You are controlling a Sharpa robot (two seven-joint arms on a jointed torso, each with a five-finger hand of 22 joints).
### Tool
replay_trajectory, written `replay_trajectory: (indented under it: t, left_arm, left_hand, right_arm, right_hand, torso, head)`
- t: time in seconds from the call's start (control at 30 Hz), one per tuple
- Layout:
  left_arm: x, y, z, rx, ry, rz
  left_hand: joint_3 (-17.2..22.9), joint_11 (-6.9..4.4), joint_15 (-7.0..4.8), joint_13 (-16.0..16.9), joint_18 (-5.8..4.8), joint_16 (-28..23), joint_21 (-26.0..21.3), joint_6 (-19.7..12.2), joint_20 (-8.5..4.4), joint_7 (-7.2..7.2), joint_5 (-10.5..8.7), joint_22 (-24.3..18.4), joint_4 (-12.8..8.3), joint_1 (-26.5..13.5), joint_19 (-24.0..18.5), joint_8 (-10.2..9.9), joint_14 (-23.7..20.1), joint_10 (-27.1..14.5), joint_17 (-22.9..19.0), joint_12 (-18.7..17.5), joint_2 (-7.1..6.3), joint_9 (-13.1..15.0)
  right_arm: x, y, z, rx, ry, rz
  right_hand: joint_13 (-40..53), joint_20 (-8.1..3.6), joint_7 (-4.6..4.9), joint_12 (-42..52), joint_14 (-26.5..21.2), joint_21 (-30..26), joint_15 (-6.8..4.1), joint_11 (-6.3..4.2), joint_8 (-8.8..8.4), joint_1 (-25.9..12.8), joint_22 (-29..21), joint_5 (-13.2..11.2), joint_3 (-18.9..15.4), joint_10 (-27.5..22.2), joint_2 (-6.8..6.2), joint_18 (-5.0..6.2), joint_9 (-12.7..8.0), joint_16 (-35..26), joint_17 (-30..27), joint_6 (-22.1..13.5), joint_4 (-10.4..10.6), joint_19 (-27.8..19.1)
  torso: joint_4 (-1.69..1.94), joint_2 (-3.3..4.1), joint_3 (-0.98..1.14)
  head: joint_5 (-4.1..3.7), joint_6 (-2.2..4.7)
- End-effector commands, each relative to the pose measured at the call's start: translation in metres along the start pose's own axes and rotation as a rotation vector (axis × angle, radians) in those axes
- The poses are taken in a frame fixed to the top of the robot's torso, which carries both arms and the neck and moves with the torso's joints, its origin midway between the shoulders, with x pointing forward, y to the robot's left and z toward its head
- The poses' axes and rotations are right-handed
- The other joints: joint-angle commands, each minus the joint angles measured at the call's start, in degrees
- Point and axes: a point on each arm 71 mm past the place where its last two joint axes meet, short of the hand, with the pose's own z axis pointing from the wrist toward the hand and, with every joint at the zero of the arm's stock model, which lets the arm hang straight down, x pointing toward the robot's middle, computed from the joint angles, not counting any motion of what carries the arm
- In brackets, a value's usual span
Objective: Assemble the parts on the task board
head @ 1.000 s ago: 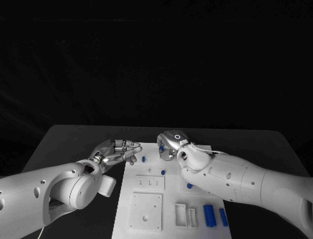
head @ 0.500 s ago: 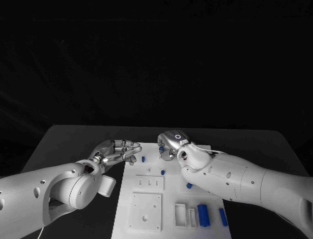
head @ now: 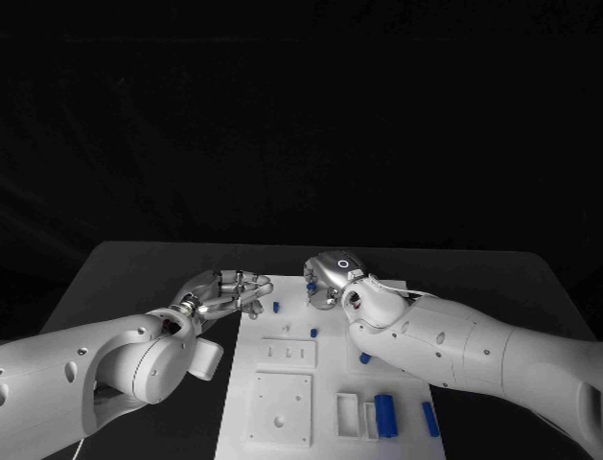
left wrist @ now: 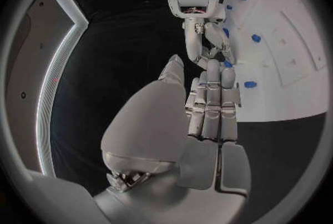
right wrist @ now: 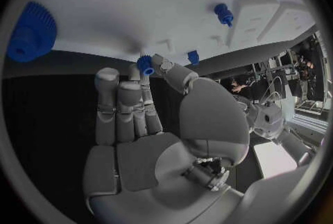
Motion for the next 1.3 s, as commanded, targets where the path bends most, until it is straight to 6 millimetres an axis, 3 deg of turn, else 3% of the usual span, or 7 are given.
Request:
replay_trajectory:
  t: [0.03, 1.3]
  left_arm:
    - [0.0031, -0.0014, 0.0008, 0.005, 0.024, -0.004]
    - [0.0008, -0.0005, 0.0018, -0.001, 0.022, -0.003]
  left_hand:
    - [-0.1, 0.37, 0.02, -0.1, 2.07, 0.1, 0.3, -0.3, -0.32, -0.24, -0.20, -0.1, 0.1, -0.5, -0.1, -0.3, -0.3, -0.2, -0.1, -0.3, 0.16, -0.1]
    - [-0.1, 0.37, 0.01, -0.1, 2.08, 0.2, 0.3, -0.3, -0.33, -0.25, -0.24, -0.2, 0.0, -0.6, -0.1, -0.3, -0.3, -0.3, -0.1, -0.3, 0.19, -0.1]
  right_arm:
    - [-0.0005, 0.0000, 0.0001, 0.008, -0.012, -0.003]
    - [-0.0034, -0.0014, -0.0040, 0.007, -0.007, 0.058]
  right_hand:
    - [0.0, -3.45, 0.21, -0.2, -1.2, 0.0, -0.28, 0.24, -0.33, 0.5, 0.8, -0.2, 0.0, -0.2, 0.20, 2.74, -0.1, 0.3, -0.1, -0.3, 0.3, 3.1]
    - [0.1, -3.21, 0.92, -1.8, -1.4, -0.6, 0.50, 1.04, -1.44, -0.1, 0.6, -0.2, -0.5, -2.1, -1.52, 2.74, -0.5, 0.2, -1.0, -1.8, 1.6, 2.8]
  torso:
    - [0.00, 0.02, -0.02]
    - [-0.06, 0.00, -0.06]
  head:
    - [0.00, 0.01]
    - [-0.13, 0.10]
